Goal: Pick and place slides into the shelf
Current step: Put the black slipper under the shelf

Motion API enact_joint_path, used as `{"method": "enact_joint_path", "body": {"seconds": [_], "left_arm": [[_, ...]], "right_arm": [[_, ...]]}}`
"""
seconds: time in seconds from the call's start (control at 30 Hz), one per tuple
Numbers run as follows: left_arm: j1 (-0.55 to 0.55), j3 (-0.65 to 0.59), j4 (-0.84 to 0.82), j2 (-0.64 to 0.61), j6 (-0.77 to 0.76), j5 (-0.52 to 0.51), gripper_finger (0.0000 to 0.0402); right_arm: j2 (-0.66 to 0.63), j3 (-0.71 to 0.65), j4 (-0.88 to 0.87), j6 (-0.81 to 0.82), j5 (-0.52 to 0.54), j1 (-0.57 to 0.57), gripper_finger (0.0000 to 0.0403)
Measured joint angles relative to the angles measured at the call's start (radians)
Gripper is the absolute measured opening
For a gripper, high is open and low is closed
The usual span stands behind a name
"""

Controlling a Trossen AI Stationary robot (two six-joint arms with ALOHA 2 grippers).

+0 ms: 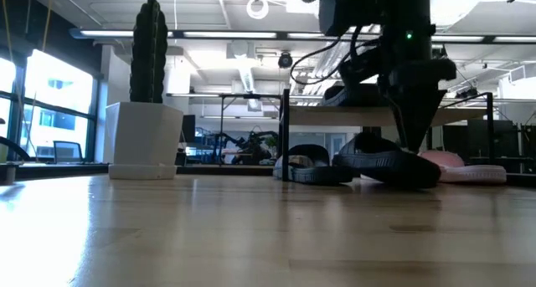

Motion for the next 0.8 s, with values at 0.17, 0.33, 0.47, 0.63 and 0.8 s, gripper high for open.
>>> {"method": "enact_joint_path", "body": {"seconds": [0.17,0.33,0.47,0.63,0.8], "left_arm": [[0.005,0.000,-0.002,0.019,-0.025,0.029,0.0156],[0.063,0.000,-0.003,0.045,-0.054,0.113,0.0156],[0.152,0.000,0.002,0.087,-0.053,0.253,0.0156],[0.260,0.000,0.036,0.154,0.023,0.453,0.0156],[0.351,0.000,0.089,0.215,0.128,0.617,0.0156]], "right_arm": [[-0.065,0.000,-0.017,0.027,-0.003,0.020,0.0209],[-0.177,0.000,-0.007,0.075,0.011,0.083,0.0207],[-0.281,0.000,0.006,0.132,0.011,0.147,0.0191],[-0.393,-0.003,0.055,0.242,0.022,0.233,0.0136],[-0.455,-0.112,0.212,0.341,0.026,0.318,0.0044]]}}
